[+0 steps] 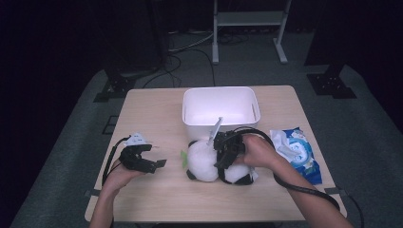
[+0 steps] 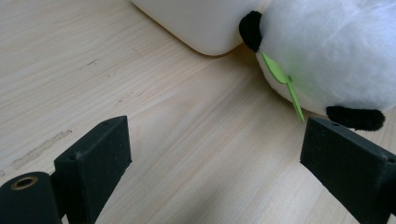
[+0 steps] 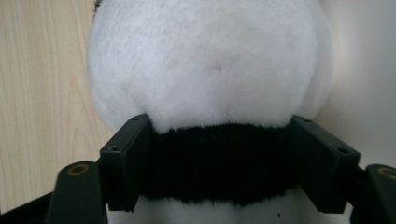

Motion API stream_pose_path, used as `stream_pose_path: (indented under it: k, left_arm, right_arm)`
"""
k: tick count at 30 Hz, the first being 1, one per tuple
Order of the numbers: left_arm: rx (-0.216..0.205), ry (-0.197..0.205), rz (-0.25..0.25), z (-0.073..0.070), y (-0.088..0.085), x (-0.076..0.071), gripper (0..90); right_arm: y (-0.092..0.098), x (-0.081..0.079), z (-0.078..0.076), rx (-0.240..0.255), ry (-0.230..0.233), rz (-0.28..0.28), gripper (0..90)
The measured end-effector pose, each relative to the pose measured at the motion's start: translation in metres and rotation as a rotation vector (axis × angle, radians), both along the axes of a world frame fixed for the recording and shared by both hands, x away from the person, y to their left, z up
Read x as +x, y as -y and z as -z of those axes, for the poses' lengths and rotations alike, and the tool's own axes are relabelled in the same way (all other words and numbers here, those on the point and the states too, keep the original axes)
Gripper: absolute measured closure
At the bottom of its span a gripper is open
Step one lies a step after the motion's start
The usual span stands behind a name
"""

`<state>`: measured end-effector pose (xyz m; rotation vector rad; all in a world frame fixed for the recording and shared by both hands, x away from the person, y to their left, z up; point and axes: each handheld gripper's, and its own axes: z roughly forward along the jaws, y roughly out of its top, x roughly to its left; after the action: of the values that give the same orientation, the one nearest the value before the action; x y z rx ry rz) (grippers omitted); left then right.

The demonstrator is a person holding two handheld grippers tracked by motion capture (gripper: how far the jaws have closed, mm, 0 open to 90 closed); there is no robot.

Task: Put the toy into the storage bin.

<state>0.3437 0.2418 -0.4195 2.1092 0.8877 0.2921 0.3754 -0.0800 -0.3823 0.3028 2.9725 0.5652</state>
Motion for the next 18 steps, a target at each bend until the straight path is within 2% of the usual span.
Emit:
stream_pose_path:
  k: [14, 18]
  left_arm:
    - [-0.004, -0.001, -0.003, 0.0012, -0.0005, 0.0006, 7.4]
    - [-0.003, -0.006, -0.004, 0.0018, -0.0009, 0.001, 7.4]
  right_arm:
    - [0.0001, -0.0062, -0.0003, 0.007, 0.031, -0.009, 46.8]
    - [0.0019, -0.0069, -0.004, 0.016, 0.017, 0.007, 50.2]
